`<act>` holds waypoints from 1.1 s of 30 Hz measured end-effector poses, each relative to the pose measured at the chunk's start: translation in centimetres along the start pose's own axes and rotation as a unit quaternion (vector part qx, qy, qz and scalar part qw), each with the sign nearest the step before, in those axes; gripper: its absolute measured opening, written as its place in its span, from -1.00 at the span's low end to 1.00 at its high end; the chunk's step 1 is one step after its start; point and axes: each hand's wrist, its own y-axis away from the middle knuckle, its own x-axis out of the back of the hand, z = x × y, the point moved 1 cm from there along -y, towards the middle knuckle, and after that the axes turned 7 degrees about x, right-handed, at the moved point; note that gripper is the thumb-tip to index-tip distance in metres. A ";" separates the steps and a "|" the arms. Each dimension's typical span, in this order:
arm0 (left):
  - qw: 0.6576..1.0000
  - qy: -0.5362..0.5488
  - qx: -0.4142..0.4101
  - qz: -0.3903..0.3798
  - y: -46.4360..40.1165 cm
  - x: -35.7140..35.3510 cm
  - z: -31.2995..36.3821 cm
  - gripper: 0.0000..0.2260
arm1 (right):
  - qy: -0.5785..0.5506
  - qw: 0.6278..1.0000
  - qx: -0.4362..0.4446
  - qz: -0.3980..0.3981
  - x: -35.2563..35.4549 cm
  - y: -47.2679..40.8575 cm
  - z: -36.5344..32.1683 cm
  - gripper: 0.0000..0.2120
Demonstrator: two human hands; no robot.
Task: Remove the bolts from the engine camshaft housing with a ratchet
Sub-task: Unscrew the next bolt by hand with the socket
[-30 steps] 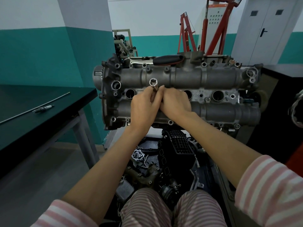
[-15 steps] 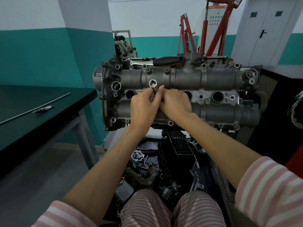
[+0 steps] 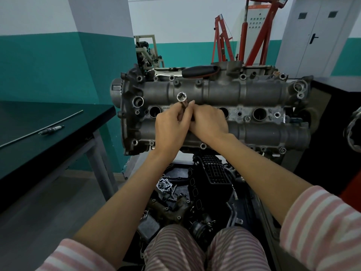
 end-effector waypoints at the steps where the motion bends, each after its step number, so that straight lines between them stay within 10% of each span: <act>1: 1.000 0.002 0.002 -0.002 0.0 0.0 0.0 -0.56 | 0.007 1.000 0.000 0.001 0.0 0.0 0.0 -0.72; 10: 1.000 0.009 0.027 0.005 0.3 0.0 -0.2 -0.81 | -0.010 1.000 -0.006 0.012 -0.3 0.0 -0.1 -0.74; 33: 0.999 -0.008 0.035 -0.020 0.1 0.2 0.3 -0.59 | -0.012 1.000 -0.001 0.007 0.1 0.2 -0.1 -0.75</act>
